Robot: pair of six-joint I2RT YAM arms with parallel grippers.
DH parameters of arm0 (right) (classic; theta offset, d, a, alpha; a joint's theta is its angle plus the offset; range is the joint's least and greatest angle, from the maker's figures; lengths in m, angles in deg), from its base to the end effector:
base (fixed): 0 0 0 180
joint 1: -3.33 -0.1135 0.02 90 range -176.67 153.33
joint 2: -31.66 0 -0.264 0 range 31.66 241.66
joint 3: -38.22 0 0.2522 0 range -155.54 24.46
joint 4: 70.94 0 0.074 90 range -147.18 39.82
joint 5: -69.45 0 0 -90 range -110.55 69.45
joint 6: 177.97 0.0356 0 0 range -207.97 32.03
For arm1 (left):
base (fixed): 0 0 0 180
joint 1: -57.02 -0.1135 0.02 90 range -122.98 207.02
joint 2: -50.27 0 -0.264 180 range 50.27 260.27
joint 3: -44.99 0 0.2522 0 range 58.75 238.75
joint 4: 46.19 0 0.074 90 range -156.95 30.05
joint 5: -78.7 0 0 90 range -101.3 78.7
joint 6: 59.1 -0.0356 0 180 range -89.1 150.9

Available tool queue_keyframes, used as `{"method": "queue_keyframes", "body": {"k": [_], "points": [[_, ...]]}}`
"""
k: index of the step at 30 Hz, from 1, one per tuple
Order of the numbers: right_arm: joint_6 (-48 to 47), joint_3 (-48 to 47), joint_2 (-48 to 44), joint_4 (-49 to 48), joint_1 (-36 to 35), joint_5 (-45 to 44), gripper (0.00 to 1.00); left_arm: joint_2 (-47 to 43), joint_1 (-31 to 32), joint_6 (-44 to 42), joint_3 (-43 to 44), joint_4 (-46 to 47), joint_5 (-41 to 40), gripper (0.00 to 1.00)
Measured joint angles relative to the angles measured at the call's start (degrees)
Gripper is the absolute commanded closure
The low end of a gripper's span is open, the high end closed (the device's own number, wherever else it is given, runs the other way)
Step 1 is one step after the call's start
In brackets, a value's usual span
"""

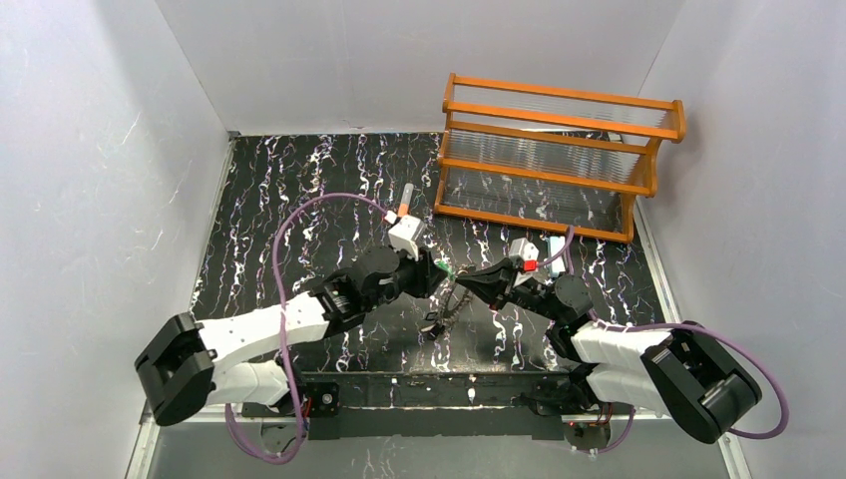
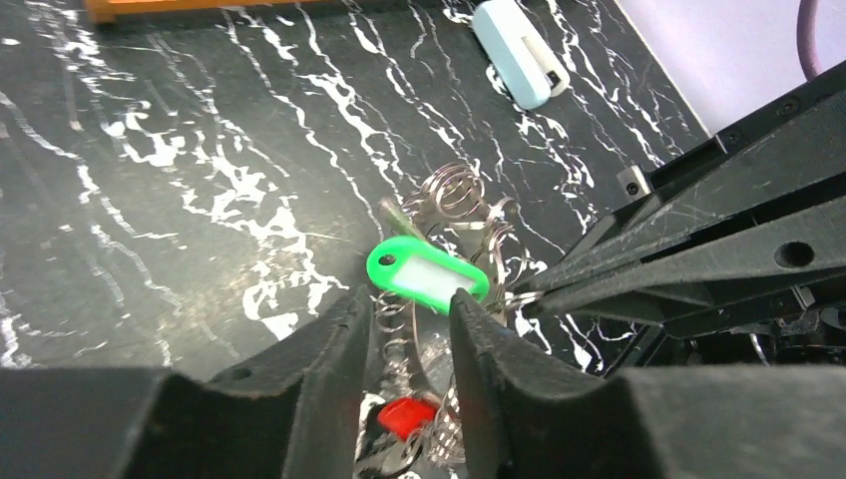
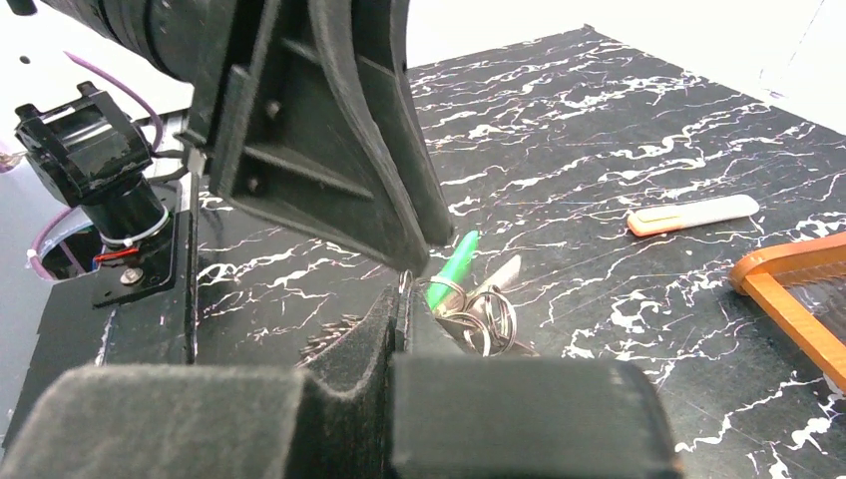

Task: Remove the keys from the keyring

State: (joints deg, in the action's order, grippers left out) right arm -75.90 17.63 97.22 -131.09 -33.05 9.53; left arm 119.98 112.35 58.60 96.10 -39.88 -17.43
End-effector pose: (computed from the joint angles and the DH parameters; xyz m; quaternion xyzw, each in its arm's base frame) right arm 0.1427 0.1273 0.2030 -0.3250 0.5302 0.4585 0.6349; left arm 0.1592 -0.2235 0.2574 0.1531 0.7631 -0.3840 0.4967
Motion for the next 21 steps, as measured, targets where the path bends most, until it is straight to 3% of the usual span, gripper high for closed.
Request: {"method": "queue_keyframes", "body": {"k": [5, 10, 21], "points": [[0.11, 0.00, -0.37, -0.07, 0.39, -0.13, 0.99, -6.60, -0.79, -3.91, 0.31, -5.40, -3.08, 0.56], [0.94, 0.00, -0.85, -0.79, 1.68, 1.40, 0.99, -9.25, -1.42, -10.19, 3.93, -10.86, -1.11, 0.53], [5.70, -0.02, -0.24, -4.44, 4.44, 9.22, 0.99, -7.48, -3.87, -25.79, 8.68, -16.00, 21.90, 0.61]]}}
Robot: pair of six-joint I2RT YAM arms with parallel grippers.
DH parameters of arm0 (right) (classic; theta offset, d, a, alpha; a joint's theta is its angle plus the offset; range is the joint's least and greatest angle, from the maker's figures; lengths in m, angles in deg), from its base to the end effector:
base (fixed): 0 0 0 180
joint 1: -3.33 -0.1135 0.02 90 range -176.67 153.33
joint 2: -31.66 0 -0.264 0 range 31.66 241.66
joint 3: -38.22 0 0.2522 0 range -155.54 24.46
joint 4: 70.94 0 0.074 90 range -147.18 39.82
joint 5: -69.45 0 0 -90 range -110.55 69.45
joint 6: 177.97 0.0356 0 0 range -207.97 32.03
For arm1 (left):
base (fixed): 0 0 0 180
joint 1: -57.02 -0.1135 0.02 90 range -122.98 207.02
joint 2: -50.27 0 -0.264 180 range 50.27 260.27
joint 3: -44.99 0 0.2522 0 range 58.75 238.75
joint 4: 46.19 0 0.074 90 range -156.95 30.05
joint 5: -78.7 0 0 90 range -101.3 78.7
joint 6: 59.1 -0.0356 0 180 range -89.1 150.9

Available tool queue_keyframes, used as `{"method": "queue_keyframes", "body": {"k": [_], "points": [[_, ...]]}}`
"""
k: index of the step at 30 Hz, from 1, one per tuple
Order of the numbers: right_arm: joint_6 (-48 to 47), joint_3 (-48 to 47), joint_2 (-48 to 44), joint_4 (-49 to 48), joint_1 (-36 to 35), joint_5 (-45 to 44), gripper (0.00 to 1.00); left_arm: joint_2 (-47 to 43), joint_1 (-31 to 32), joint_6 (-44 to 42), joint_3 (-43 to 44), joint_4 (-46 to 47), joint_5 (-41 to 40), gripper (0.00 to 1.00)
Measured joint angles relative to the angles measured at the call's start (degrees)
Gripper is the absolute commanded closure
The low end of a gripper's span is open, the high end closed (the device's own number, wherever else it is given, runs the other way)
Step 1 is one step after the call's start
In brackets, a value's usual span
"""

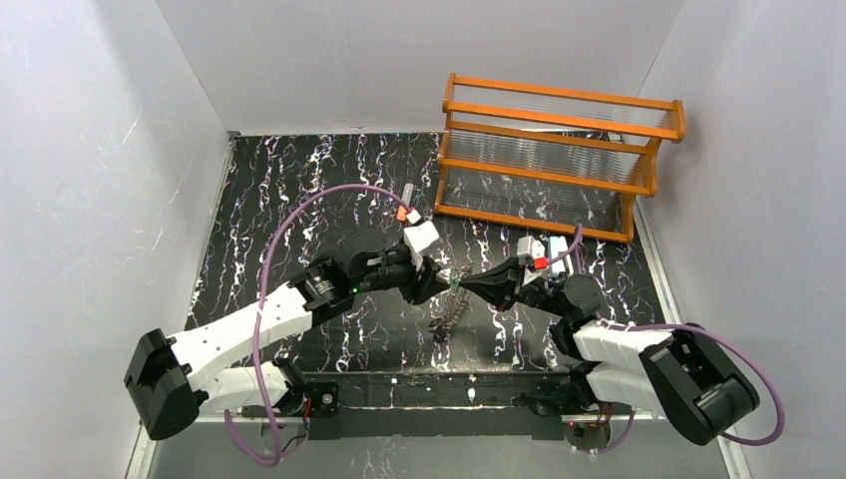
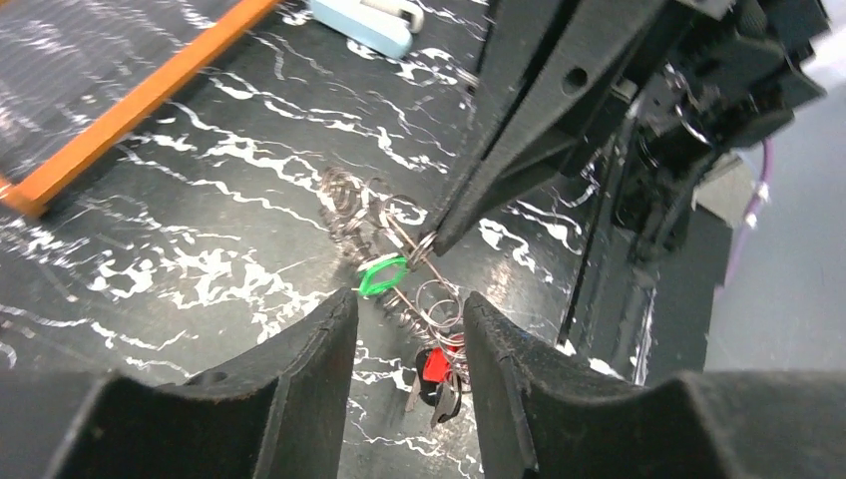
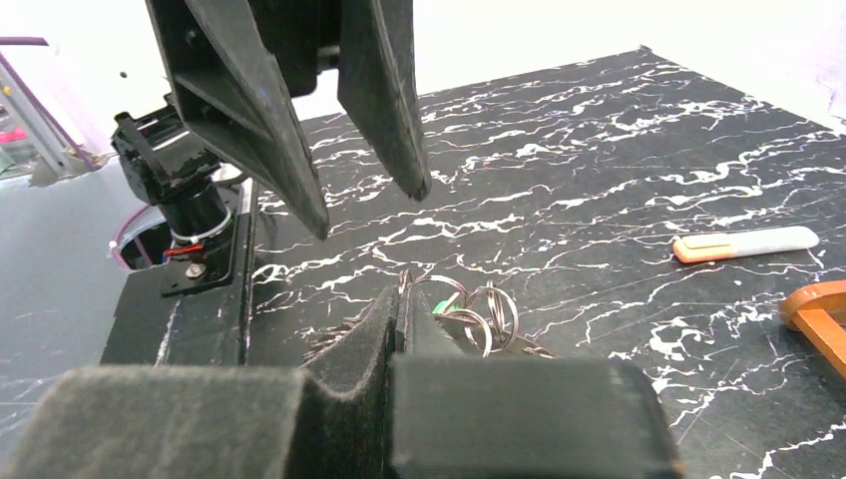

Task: Remove the keys from the keyring

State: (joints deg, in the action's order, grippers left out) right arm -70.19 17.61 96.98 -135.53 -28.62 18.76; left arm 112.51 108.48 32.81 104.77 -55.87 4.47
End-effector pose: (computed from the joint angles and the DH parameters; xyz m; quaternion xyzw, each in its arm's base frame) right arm 0.1446 0.1168 0.2105 -0.3399 0.5029 0.4994 0.6182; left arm 0.1512 -0.2054 0.3135 0.4012 0.6635 -0.3749 0.5082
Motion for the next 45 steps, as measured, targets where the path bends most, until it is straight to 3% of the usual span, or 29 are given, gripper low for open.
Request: {"method": "queue_keyframes", "body": {"k": [5, 14, 23, 40, 45], "points": [[1.68, 0.00, 0.46, -1.57, 0.11, 2.64, 0.99, 4.22, -0.50, -4.04, 0.79, -0.39, 8.28, 0.66], [3.32, -0.11, 1.92, -3.45, 0.11, 6.05, 0.99, 6.14, -0.72, -11.26, 0.85, 0.04, 16.00, 0.64], [4.52, -0.24, 3.15, -4.52, 0.11, 7.63, 0.99, -0.52, -0.72, -18.95, -2.49, 4.92, 20.17, 0.63], [4.85, -0.96, 4.33, -4.63, 0.11, 9.53, 0.99, 6.58, -0.76, -22.97, -0.98, 2.99, 22.40, 0.69], [5.03, -0.98, 4.98, -4.61, 0.11, 10.08, 0.99, 7.21, -0.76, -22.71, -0.76, 2.58, 21.92, 0.80]]}}
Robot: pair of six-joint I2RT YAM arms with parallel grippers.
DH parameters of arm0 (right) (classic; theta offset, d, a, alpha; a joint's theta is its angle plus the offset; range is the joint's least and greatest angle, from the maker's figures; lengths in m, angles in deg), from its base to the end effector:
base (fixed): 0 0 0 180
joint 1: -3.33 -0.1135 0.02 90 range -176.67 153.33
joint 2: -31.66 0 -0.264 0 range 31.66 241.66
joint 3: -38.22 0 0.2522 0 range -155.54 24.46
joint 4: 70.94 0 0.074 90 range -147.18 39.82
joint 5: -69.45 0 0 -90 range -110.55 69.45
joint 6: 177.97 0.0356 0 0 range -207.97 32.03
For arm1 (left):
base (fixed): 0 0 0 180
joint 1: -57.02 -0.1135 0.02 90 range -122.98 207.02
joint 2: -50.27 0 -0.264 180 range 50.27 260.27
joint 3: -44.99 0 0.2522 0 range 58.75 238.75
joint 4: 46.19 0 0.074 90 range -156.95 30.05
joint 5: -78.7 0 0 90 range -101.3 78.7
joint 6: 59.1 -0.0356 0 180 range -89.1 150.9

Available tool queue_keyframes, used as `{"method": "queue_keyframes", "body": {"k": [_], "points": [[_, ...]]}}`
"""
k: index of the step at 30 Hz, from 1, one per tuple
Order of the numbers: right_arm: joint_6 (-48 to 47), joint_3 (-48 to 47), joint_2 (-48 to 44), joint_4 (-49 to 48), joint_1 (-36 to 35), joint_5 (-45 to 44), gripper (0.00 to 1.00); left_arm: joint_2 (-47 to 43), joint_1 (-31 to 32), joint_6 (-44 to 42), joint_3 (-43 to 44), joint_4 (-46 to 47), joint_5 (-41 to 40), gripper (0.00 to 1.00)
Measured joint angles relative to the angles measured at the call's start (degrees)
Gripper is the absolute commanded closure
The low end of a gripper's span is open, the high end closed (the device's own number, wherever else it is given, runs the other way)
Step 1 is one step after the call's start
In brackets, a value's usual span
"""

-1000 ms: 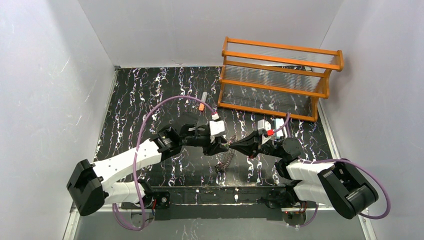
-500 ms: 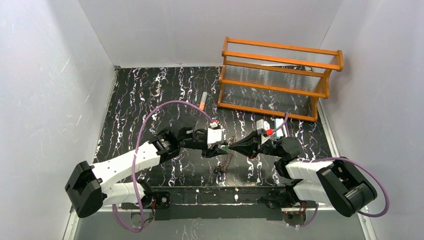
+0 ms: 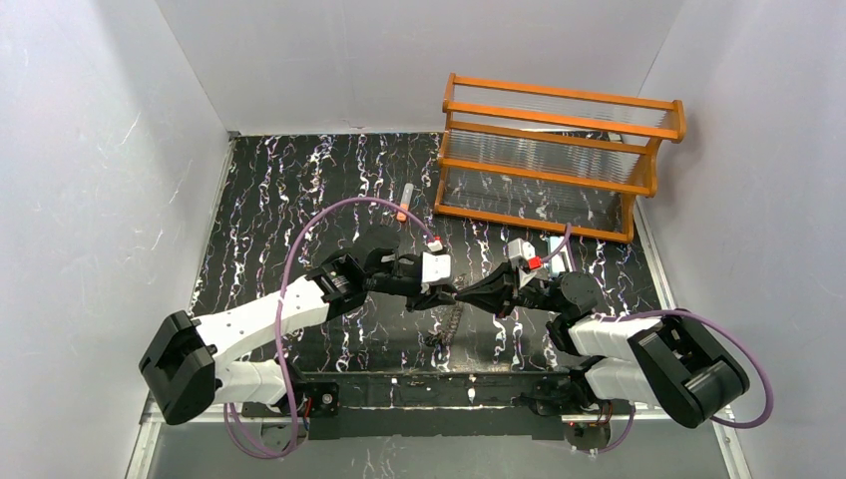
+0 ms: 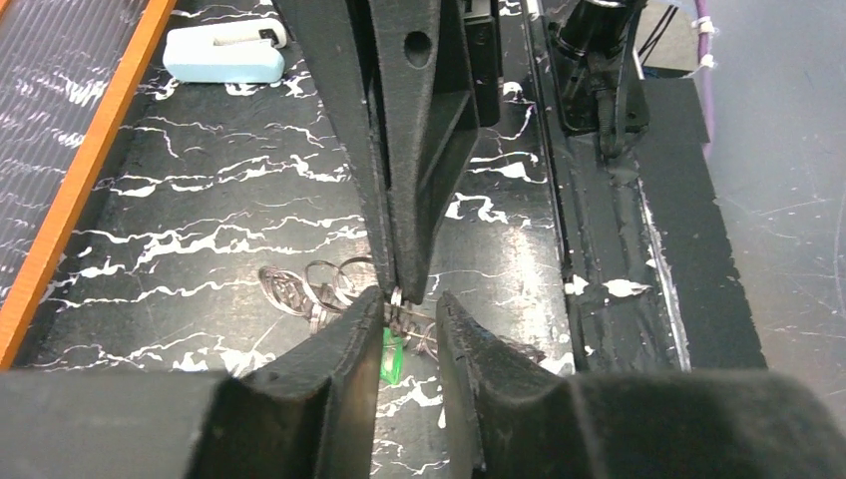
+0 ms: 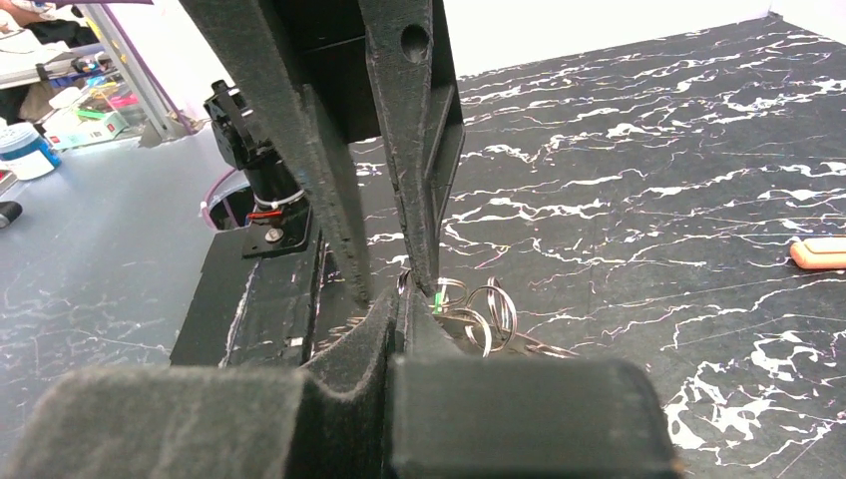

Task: Remove the keys from the keyring

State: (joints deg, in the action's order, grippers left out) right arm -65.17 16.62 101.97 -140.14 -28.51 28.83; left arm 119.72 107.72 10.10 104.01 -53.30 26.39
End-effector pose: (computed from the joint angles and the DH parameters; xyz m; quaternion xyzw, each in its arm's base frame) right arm 0.1459 0.1224 0.2066 -0.3829 0.4893 0.5542 0.5539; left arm 0.1559 -0.2249 0.2843 0.6010 0.5080 -0.3960 0.4732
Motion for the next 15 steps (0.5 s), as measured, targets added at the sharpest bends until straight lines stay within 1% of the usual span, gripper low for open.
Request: {"method": "queue_keyframes", "body": {"k": [3, 5, 6, 10, 11, 15], "points": [[0.07, 0.00, 0.26, -0.02, 0.00, 0.26, 0.99, 0.70, -0.07, 0.24, 0.85, -0.83, -0.44, 0.89], [0.04, 0.00, 0.31, 0.00, 0.00, 0.39, 0.99, 1.05, -0.11, 0.57, 1.38, -1.64, -0.74, 0.98], [0.04, 0.00, 0.31, 0.09, 0.11, 0.63, 0.99, 1.25, -0.24, 0.81, 1.73, -2.21, -1.01, 1.00], [-0.13, -0.02, 0.37, 0.13, 0.39, 0.59, 0.99, 2.64, -0.46, 2.05, 3.91, -4.72, -1.66, 1.00], [-0.31, -0.02, 0.33, 0.22, 0.50, 0.44, 0.97, 3.04, -0.48, 2.80, 4.48, -5.51, -1.99, 1.00], [-1.97, -0.04, -1.53, 3.28, 0.63, -1.40, 0.66, 4.31, -0.44, 7.45, 6.91, -8.28, -5.33, 1.00]]}}
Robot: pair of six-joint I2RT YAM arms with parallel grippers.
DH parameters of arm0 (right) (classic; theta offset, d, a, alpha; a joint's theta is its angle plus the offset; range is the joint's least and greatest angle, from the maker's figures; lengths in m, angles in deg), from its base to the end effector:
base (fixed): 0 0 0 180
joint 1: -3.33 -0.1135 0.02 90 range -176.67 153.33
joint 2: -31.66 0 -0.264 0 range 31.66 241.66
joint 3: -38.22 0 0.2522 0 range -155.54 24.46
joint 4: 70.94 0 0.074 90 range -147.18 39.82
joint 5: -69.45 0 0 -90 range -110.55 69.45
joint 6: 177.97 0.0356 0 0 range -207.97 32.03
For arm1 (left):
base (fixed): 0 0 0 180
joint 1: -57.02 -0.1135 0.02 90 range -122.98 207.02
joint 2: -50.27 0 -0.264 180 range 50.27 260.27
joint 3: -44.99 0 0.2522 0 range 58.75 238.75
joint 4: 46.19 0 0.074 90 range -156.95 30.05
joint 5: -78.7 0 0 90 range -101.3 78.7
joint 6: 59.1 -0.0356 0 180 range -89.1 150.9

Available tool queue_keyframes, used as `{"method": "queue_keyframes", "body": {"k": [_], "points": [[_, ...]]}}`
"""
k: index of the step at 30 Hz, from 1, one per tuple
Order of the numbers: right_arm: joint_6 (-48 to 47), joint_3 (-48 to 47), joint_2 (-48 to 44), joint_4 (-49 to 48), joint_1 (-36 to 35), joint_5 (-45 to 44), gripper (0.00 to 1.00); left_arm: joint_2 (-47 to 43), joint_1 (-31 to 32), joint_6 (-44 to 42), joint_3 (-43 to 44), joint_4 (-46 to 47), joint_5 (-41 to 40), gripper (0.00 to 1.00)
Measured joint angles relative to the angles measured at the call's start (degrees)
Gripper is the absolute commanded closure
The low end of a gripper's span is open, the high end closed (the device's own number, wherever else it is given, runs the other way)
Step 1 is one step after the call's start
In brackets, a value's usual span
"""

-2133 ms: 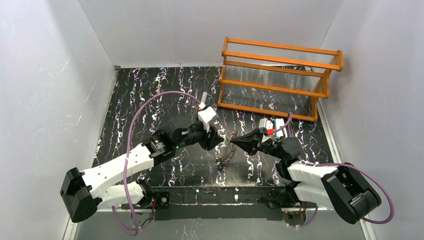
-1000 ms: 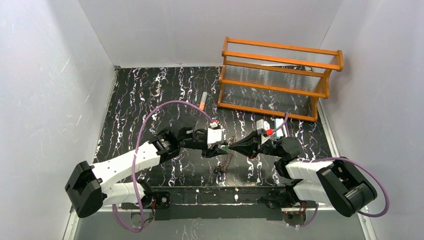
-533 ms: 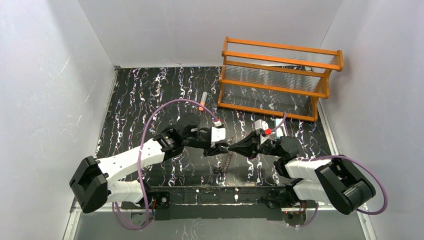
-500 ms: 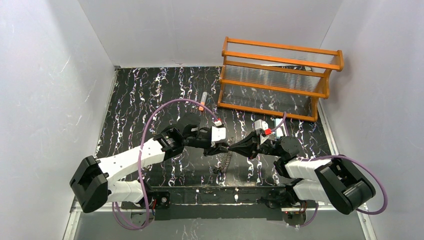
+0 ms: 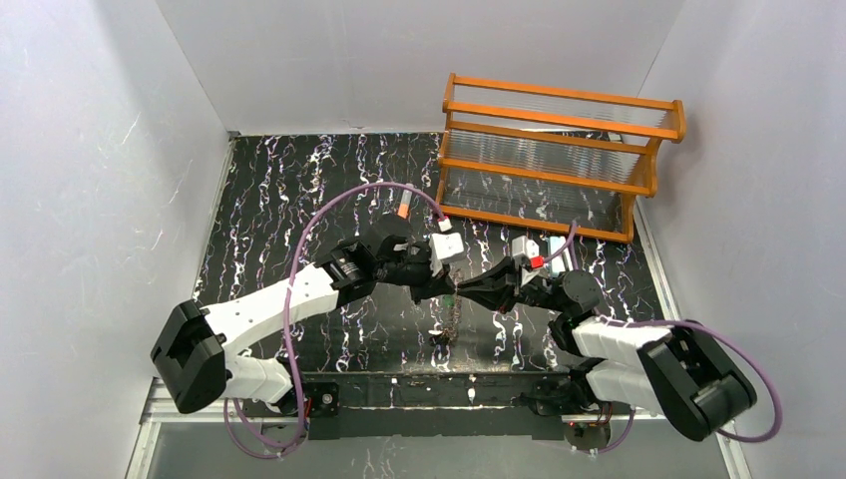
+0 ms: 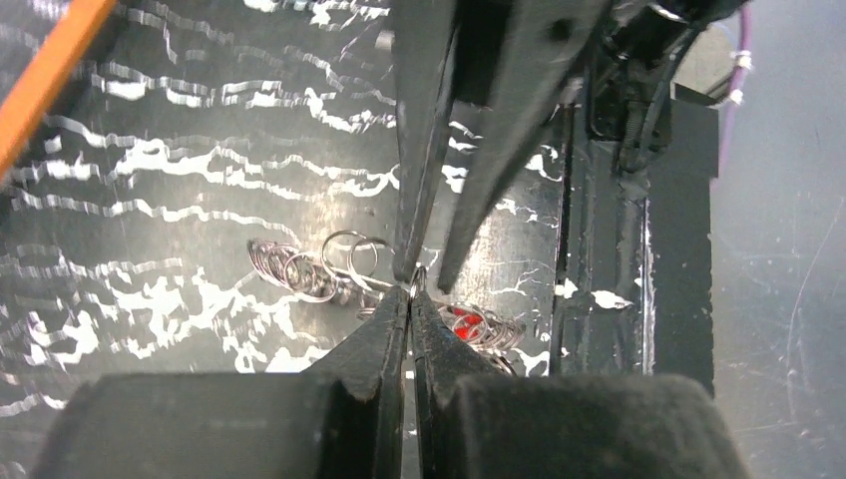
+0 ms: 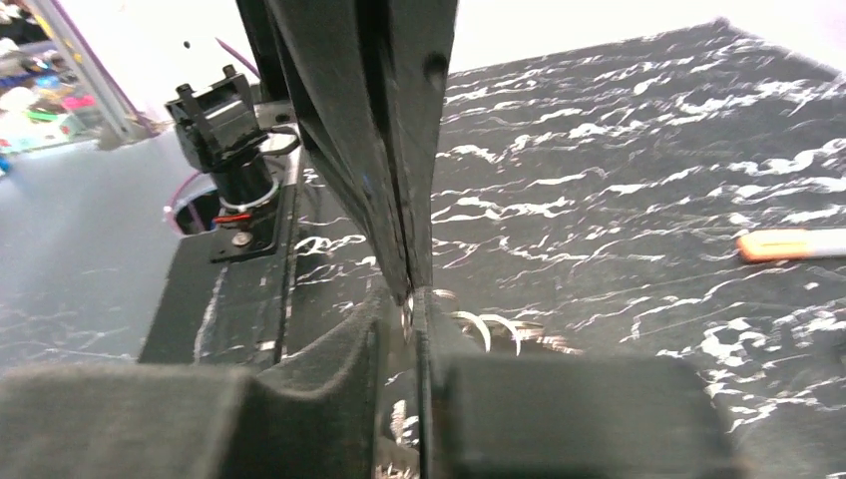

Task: Remove the keys from the keyring

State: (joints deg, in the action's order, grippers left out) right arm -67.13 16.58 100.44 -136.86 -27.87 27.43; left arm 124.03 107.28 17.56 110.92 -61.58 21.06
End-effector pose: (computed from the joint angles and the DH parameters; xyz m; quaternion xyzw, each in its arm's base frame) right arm 0.1476 0.1203 0.2062 -0.3772 0.5000 0.5386 0.5636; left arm 0.1718 -0.2365 0.2916 0.5529 0.6007 -0.3880 0.4277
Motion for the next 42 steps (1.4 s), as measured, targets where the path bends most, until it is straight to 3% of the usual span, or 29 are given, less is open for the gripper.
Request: {"method": "queue_keyframes", "body": {"k": [3, 6, 11, 17, 32, 42], "points": [[-3.13, -1.46, -4.70, 5.03, -0.04, -1.38, 0.48, 1.01, 0.24, 5.35, 1.38, -3.08, -5.05, 1.00], [-7.48, -3.65, -10.29, 11.41, -0.33, -3.17, 0.42, 1.27, 0.22, 11.28, 1.97, -6.21, -10.40, 1.00], [-13.90, -4.42, -14.88, 21.66, -3.37, -7.91, 0.39, 1.27, 0.17, 20.65, 3.93, -10.80, -17.42, 1.00], [-19.71, -4.42, -13.11, 29.51, -10.60, -15.23, 0.38, 1.36, 0.17, 28.50, 6.93, -16.90, -22.36, 1.00], [-27.15, -6.36, 2.38, 28.33, -14.27, -19.56, 0.39, 4.70, 0.17, 35.74, 10.93, -27.12, -24.20, 1.00], [-27.85, -7.87, -4.59, 31.12, -19.85, -27.12, 0.38, 6.45, 0.17, 39.39, 16.09, -30.23, -28.52, 1.00]]}}
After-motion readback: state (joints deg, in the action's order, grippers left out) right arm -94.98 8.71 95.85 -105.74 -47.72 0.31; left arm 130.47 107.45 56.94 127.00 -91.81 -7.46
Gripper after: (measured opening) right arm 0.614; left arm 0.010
